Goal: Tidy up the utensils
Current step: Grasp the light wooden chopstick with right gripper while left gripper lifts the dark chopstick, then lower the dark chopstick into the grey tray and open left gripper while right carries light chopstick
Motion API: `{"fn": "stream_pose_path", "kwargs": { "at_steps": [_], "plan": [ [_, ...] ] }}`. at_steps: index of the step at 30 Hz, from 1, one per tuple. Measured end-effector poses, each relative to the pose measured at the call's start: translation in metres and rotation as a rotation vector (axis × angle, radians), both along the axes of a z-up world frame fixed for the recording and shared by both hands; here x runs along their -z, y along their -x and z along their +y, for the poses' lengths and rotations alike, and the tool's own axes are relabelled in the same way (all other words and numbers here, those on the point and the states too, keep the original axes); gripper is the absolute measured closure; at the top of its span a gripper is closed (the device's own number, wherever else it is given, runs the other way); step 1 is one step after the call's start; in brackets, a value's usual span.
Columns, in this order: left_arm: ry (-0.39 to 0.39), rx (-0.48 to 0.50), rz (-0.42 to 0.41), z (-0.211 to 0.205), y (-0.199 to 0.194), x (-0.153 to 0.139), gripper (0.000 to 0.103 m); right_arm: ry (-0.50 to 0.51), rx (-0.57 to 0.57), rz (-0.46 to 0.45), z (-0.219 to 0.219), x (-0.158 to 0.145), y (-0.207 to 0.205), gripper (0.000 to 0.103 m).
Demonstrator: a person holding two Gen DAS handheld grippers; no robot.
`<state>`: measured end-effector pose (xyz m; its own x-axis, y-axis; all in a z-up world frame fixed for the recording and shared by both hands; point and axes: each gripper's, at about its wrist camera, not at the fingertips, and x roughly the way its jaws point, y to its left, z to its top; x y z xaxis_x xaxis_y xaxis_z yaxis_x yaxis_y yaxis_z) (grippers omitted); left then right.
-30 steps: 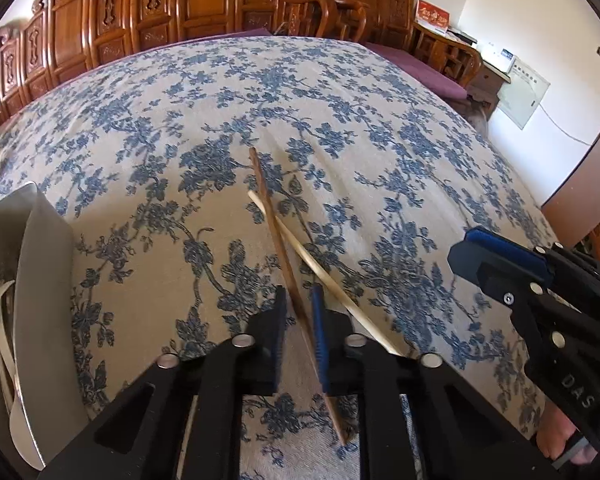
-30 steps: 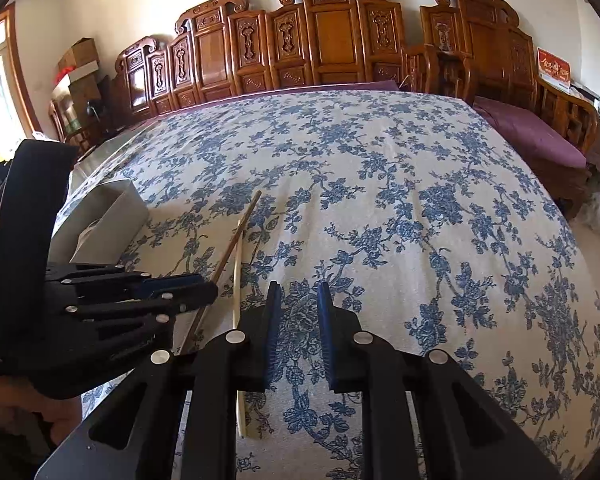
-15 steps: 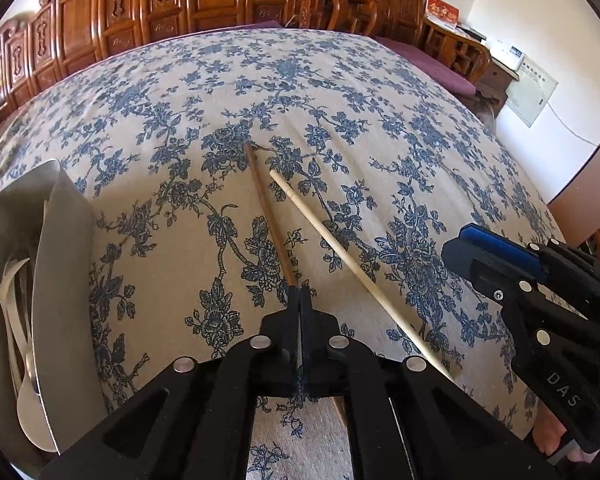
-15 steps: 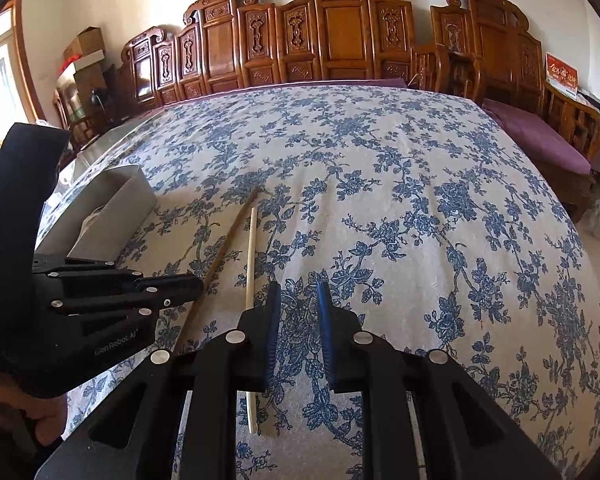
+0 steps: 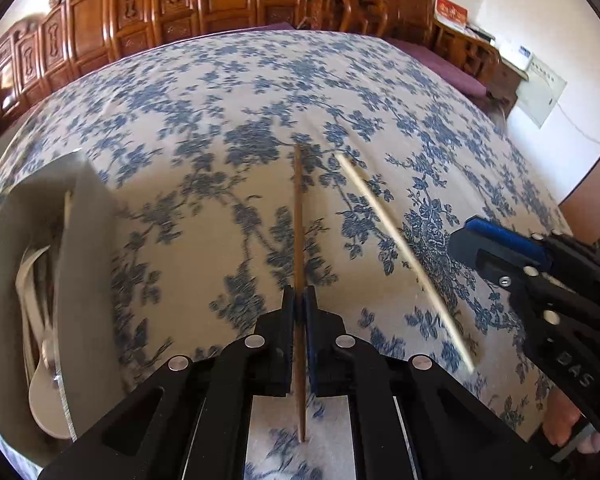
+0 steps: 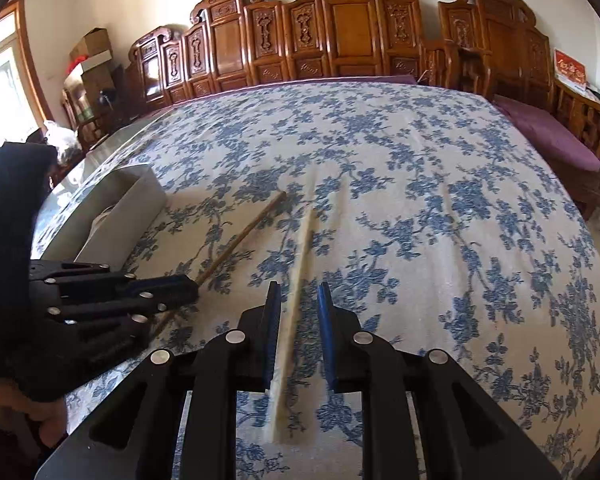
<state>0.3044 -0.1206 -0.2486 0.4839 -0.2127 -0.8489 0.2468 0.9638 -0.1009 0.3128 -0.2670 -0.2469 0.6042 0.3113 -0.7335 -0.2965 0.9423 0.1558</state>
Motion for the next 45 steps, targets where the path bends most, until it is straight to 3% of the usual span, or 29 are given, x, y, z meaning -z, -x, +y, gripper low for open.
{"fn": "stream_pose_path", "kwargs": {
  "at_steps": [10, 20, 24, 31, 39, 45],
  "plan": [
    [0.051, -0.028, -0.052, 0.037, 0.03, -0.032, 0.099, 0.048, -0.037, 0.064, 0.017, 0.015, -0.003, 0.082],
    [0.038, -0.012, -0.113, 0.046, 0.054, -0.054, 0.099, 0.146, -0.04, 0.081, 0.03, 0.026, 0.0, 0.083],
    [0.042, -0.011, -0.13, 0.05, 0.059, -0.062, 0.099, 0.178, -0.025, 0.073, 0.029, 0.027, 0.0, 0.096],
    [0.049, -0.024, -0.17, 0.058, 0.065, -0.079, 0.099, 0.16, -0.021, 0.081, 0.024, 0.026, 0.0, 0.097],
    [0.035, -0.039, -0.209, 0.068, 0.071, -0.093, 0.099, 0.055, -0.034, 0.031, 0.025, 0.005, 0.01, 0.097],
    [0.043, -0.053, -0.219, 0.078, 0.076, -0.099, 0.099, 0.045, -0.079, 0.001, 0.039, -0.004, 0.019, 0.097]
  ]
}}
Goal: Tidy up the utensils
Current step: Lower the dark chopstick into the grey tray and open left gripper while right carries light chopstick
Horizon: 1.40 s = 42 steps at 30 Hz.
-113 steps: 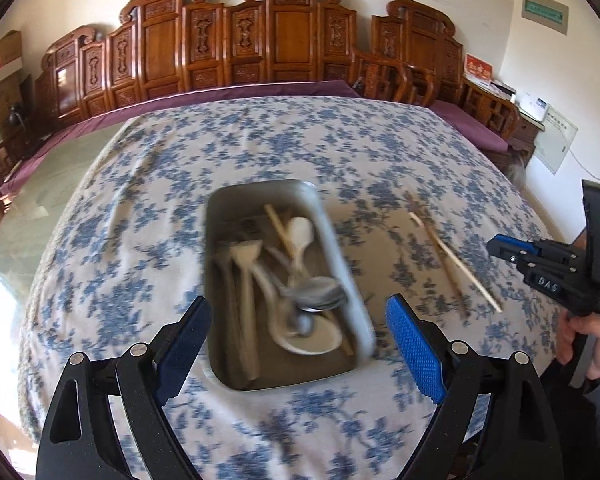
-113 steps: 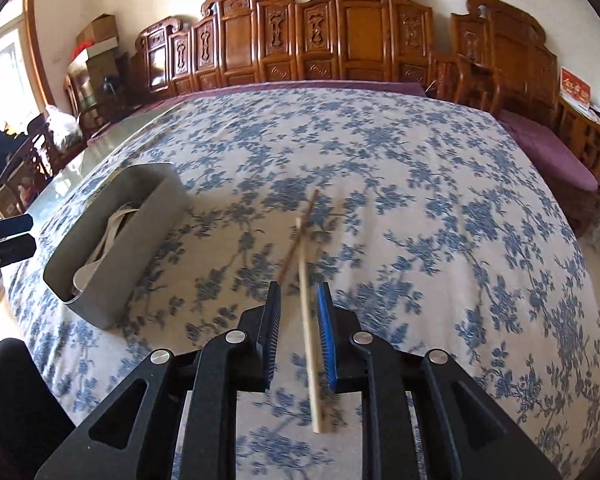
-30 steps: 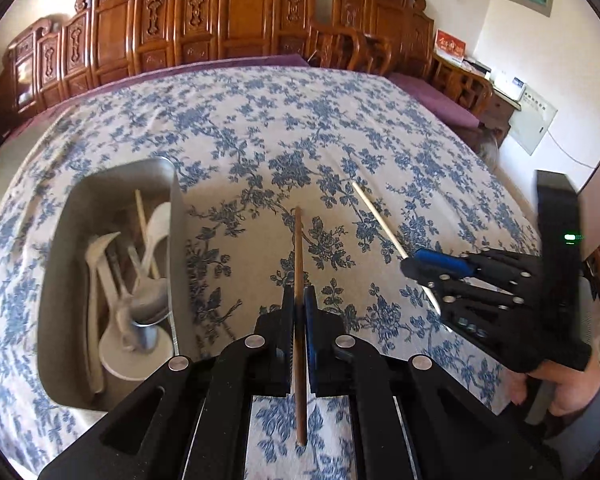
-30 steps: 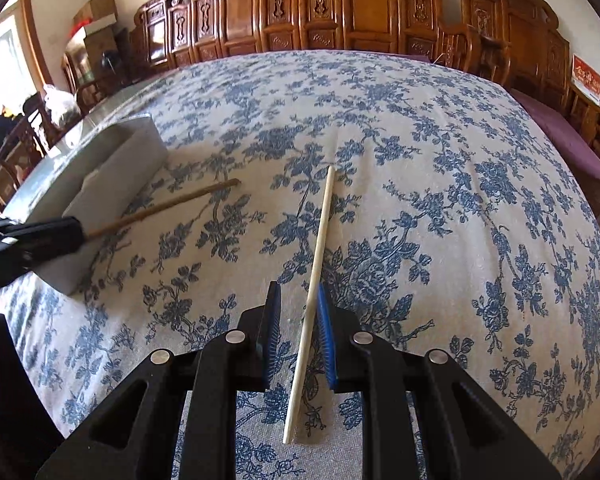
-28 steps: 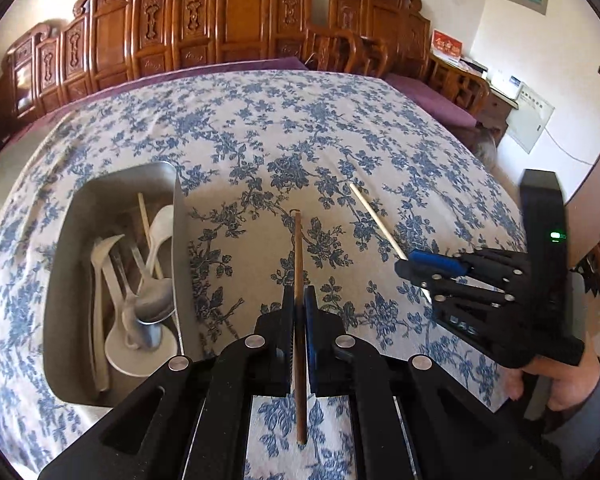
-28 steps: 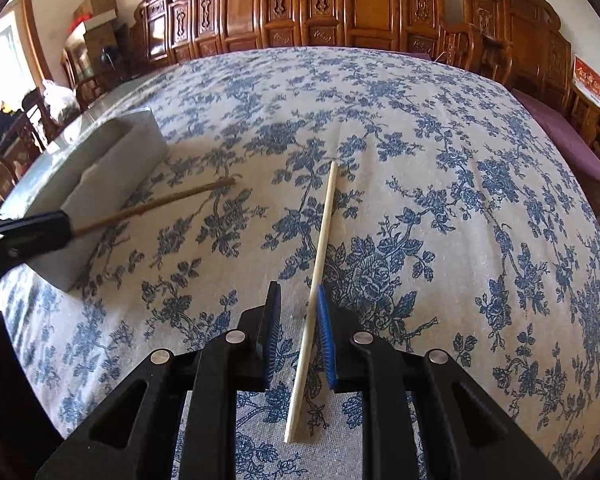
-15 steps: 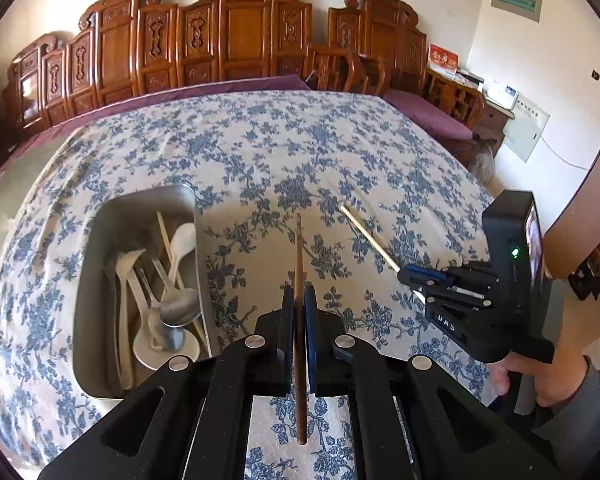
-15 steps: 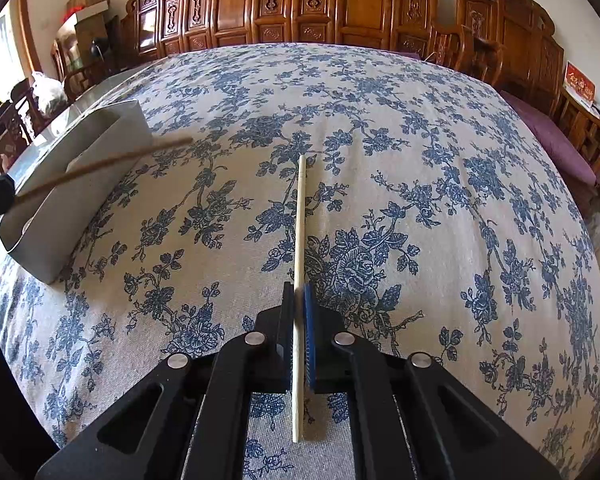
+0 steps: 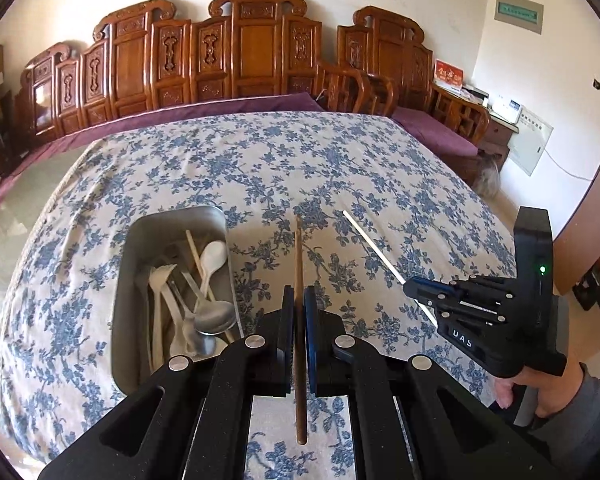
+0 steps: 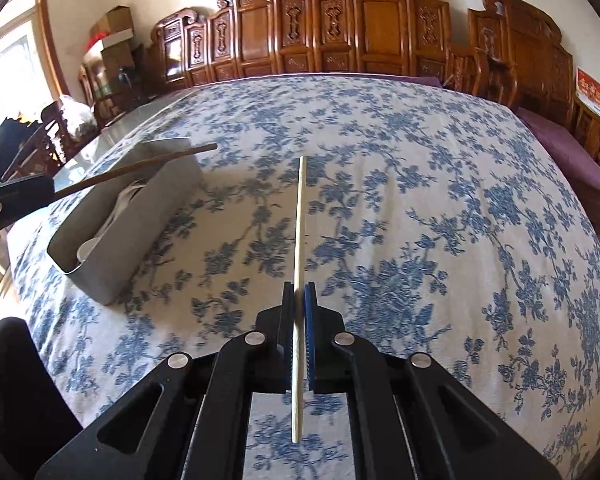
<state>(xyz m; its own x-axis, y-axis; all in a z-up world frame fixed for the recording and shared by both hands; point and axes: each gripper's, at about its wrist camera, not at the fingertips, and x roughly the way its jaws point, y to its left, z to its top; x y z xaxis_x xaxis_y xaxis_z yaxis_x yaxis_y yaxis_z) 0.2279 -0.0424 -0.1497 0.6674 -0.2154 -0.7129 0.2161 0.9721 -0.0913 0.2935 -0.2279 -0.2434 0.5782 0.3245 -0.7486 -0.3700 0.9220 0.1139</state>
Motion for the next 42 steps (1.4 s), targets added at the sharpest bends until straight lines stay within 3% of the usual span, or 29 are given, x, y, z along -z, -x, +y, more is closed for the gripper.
{"fn": "stream_pose_path", "kwargs": {
  "at_steps": [17, 24, 32, 42],
  "plan": [
    [-0.007, -0.104, -0.031, 0.057, 0.006, -0.004, 0.099, -0.039, -0.069, -0.027, 0.025, -0.013, 0.018, 0.097],
    [-0.069, -0.169, -0.031, 0.077, -0.012, 0.01, 0.099, -0.038, -0.07, -0.02, 0.026, -0.011, 0.017, 0.097],
    [-0.085, -0.21, 0.033, 0.087, -0.041, 0.039, 0.099, -0.045, -0.066, -0.011, 0.023, -0.008, 0.013, 0.097],
    [-0.104, -0.195, 0.091, 0.078, -0.054, 0.06, 0.099, -0.042, -0.076, -0.015, 0.028, -0.009, 0.013, 0.097]
  ]
}}
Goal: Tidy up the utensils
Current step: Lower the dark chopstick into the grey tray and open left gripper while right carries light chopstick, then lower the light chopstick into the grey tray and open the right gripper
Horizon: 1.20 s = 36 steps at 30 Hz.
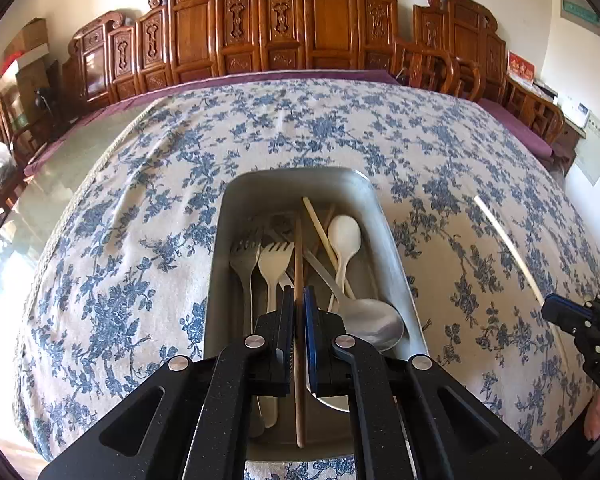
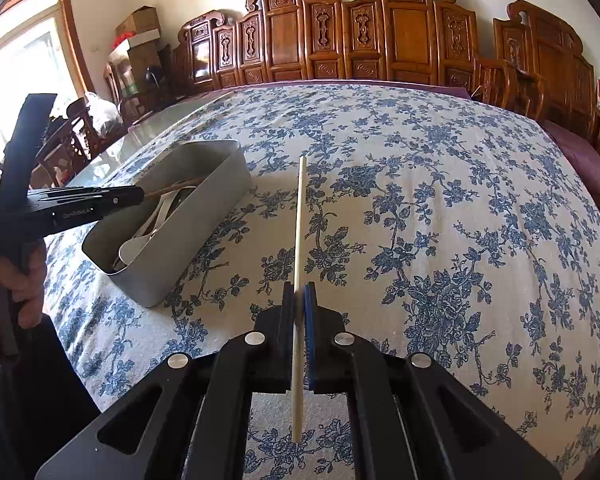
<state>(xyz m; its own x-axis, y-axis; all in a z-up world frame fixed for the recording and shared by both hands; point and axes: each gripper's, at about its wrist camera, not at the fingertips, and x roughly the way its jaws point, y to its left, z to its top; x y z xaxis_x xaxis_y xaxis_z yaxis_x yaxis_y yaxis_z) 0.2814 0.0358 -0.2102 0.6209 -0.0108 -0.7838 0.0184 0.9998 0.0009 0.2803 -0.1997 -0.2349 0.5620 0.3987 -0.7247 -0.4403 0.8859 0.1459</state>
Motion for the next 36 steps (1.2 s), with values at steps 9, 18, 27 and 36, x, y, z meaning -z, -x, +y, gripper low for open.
{"fn": "stream_pose_path", "kwargs": {
  "at_steps": [9, 18, 27, 36],
  "plan": [
    [0.039, 0.004, 0.007, 0.009, 0.006, 0.001, 0.08, 0.006, 0.003, 0.005, 0.002, 0.002, 0.0, 0.097],
    [0.034, 0.003, -0.029, 0.023, 0.02, -0.011, 0.053, 0.051, -0.009, -0.008, 0.013, 0.0, 0.0, 0.097],
    [0.036, 0.005, -0.066, 0.034, 0.031, -0.021, 0.012, 0.072, -0.046, -0.021, 0.04, -0.014, -0.003, 0.097],
    [0.064, 0.004, -0.063, 0.052, 0.04, -0.023, 0.011, 0.023, -0.109, -0.029, 0.086, -0.038, -0.014, 0.097]
  ]
}}
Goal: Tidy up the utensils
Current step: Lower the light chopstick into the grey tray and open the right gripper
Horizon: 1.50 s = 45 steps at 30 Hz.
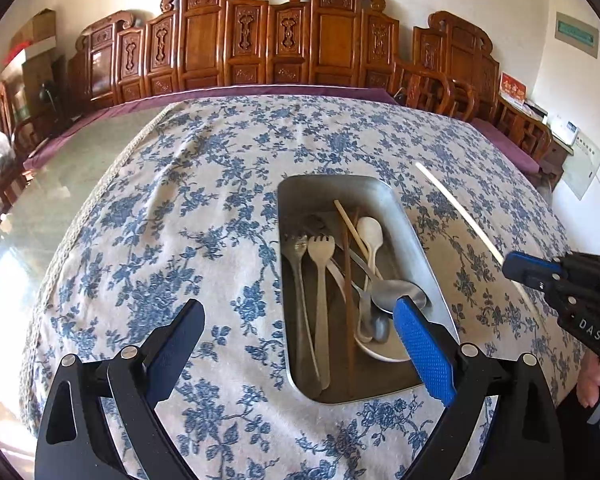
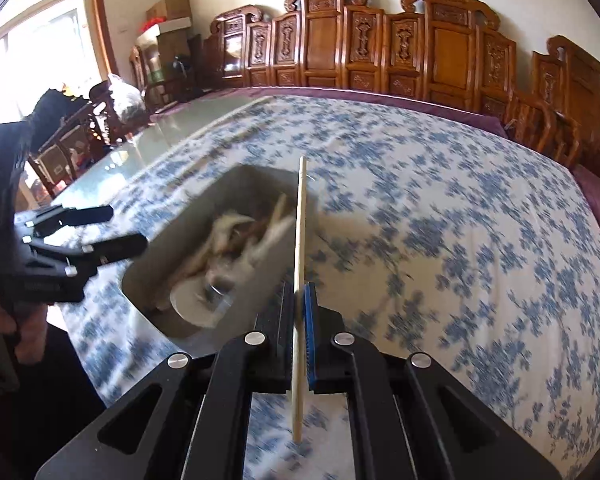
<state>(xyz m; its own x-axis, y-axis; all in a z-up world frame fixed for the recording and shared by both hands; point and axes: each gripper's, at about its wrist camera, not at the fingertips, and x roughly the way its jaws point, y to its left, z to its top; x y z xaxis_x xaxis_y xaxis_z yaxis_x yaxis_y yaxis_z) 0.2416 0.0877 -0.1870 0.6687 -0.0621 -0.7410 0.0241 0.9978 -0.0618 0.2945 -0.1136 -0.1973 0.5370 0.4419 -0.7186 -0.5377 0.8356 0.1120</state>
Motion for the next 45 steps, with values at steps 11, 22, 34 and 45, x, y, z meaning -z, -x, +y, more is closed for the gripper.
{"fn": "stream_pose_path", "kwargs": {
  "at_steps": [11, 22, 34, 45],
  "plan": [
    [0.021, -0.041, -0.02, 0.03, 0.001, -0.015, 0.011, -0.037, -0.05, 0.088, 0.061, 0.0, -0.024, 0.097],
    [0.043, -0.09, -0.006, 0.053, -0.004, -0.01, 0.012, -0.024, -0.014, 0.206, 0.089, 0.029, -0.044, 0.097],
    [0.037, -0.095, 0.01, 0.053, -0.006, -0.004, 0.012, -0.065, -0.009, 0.235, 0.101, 0.038, -0.052, 0.096],
    [0.024, -0.08, 0.002, 0.047, -0.005, -0.004, 0.012, -0.031, 0.011, 0.093, 0.08, 0.015, -0.037, 0.095]
  ]
}}
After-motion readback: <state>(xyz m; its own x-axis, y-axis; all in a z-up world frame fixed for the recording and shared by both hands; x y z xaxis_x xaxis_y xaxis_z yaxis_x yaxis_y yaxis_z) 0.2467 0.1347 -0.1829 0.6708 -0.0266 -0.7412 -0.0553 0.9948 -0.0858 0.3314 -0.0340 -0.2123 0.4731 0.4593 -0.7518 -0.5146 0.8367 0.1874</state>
